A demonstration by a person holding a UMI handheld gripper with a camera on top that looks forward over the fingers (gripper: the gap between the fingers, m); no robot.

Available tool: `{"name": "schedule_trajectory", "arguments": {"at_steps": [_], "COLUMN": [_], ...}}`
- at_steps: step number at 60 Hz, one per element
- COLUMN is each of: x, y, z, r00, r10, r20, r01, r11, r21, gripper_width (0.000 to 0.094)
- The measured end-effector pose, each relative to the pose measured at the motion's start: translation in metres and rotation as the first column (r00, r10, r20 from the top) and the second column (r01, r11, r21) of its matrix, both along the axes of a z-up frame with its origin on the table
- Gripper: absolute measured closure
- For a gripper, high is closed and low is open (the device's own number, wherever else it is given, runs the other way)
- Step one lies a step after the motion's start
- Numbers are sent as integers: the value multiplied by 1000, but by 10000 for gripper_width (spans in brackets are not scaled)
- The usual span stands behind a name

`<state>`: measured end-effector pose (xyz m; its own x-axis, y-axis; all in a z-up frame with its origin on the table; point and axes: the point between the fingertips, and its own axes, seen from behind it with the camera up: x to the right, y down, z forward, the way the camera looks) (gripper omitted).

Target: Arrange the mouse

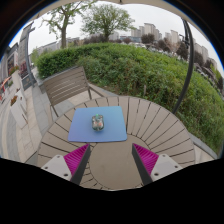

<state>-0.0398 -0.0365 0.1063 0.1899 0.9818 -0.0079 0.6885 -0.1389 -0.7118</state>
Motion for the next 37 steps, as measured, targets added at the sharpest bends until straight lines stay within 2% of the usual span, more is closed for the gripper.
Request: {"name": "schedule_trajectory", "arguments": {"at_steps": [8,16,26,32,37], "x": [112,184,234,249,264], "y": [15,33,27,30,25], "z": [19,26,29,34,36], "r00": [997,995,997,998,998], "r10": [-34,-57,-20,-1,8], "r20": [68,80,78,69,67], "r01": [33,53,20,-1,-8], "r11": [999,997,1000,1000,1000], "r21": [14,54,7,24,0], "gripper_width": [84,80,83,80,78]}}
